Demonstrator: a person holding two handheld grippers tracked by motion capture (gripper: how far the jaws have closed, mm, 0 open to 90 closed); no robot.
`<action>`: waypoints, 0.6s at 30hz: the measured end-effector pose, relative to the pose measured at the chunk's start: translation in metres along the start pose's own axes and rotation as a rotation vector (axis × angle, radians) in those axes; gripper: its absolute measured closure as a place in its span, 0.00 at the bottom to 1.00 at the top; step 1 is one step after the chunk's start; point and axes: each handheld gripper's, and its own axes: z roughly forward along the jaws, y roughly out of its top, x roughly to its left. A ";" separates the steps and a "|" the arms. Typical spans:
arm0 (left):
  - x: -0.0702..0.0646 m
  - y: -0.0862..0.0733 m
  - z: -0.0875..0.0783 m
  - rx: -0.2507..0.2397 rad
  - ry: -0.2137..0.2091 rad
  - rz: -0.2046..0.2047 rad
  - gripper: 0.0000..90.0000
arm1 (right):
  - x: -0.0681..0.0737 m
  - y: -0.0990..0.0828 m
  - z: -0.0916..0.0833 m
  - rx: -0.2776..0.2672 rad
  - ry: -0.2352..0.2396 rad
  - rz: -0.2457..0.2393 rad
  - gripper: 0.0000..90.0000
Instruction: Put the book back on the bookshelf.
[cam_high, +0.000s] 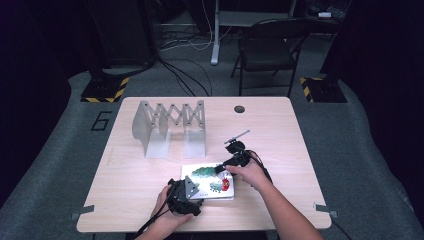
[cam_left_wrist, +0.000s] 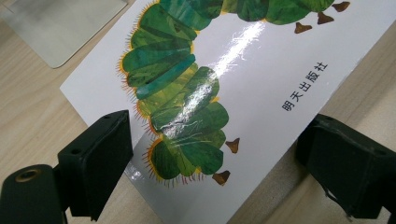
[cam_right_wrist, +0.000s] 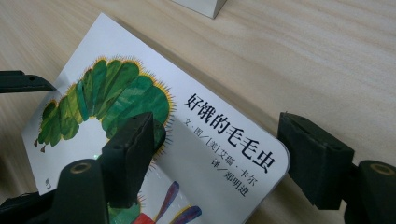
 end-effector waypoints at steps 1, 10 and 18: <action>0.000 0.000 0.000 -0.001 0.001 -0.002 0.12 | 0.000 0.000 0.000 0.000 0.001 0.000 0.31; 0.000 0.000 0.000 -0.001 0.001 0.000 0.12 | 0.000 0.000 0.003 0.008 0.019 0.011 0.30; 0.000 0.000 0.000 -0.001 0.004 0.000 0.12 | 0.000 0.000 0.005 0.015 0.019 0.010 0.28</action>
